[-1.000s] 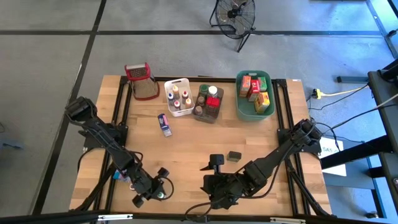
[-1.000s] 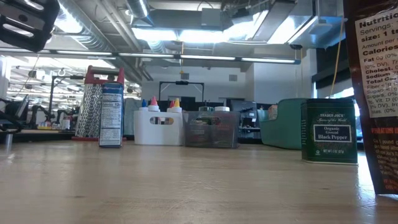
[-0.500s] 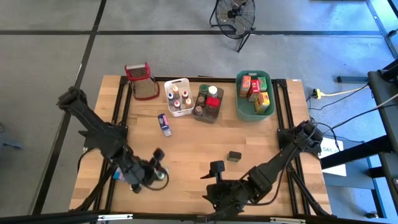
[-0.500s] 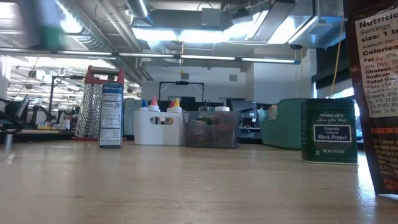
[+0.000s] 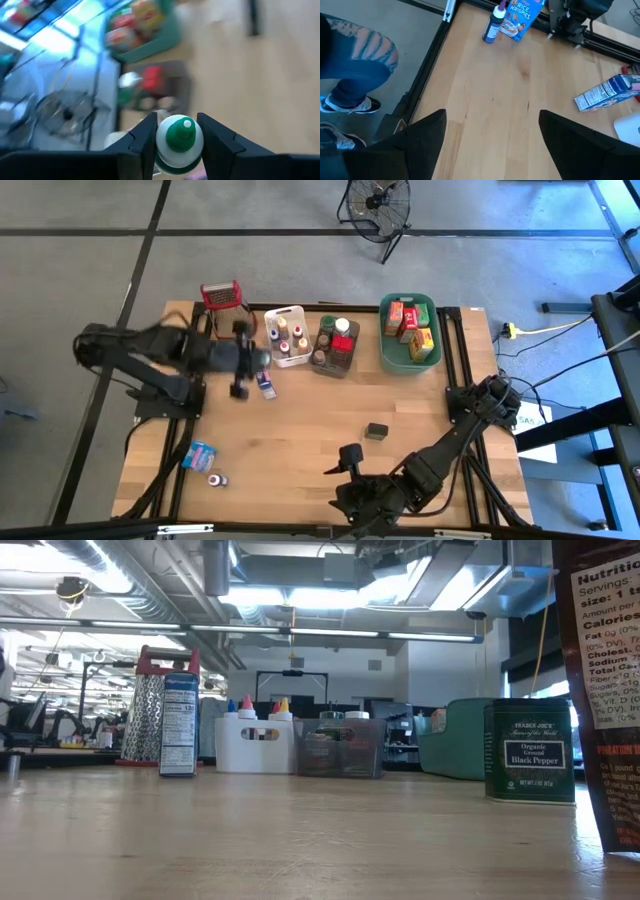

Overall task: Pick & Place Kitchen Items
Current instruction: Put the green food coloring into the white bin

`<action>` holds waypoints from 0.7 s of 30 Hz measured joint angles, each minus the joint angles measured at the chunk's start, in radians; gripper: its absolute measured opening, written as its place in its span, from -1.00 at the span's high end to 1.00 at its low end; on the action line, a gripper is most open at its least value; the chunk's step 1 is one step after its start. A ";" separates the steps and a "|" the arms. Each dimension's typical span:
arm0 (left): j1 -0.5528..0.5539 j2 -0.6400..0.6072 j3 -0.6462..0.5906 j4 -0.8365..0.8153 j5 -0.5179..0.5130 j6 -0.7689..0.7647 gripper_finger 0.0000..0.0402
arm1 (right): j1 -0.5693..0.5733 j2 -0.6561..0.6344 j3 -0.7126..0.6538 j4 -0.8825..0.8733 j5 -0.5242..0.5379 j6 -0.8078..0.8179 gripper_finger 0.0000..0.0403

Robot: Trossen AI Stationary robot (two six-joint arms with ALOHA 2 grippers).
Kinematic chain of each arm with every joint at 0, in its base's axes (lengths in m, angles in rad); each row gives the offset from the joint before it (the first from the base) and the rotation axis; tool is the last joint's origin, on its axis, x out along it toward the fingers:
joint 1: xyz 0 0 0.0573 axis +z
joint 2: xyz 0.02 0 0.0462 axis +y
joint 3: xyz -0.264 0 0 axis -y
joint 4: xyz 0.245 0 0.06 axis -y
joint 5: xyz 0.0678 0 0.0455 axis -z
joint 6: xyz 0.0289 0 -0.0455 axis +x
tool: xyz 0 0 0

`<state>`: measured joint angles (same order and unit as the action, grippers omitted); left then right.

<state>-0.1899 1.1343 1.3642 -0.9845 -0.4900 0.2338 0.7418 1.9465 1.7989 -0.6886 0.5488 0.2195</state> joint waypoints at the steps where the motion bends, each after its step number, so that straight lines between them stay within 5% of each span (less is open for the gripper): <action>1: 0.060 -0.010 0.001 0.014 0.016 0.020 0.43 | 0.000 0.000 0.000 -0.001 0.000 0.000 -0.59; 10: 0.596 -0.014 -0.039 0.124 0.363 0.001 0.43 | 0.001 0.000 -0.004 0.001 -0.001 0.000 -0.59; 21: 0.897 -0.012 -0.395 0.531 0.475 -0.056 0.43 | -0.002 -0.001 -0.053 0.043 -0.003 -0.054 -0.59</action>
<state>0.7075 1.1221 0.9690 -0.4533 -0.0147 0.1783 0.7403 1.9457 1.7458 -0.6460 0.5461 0.1658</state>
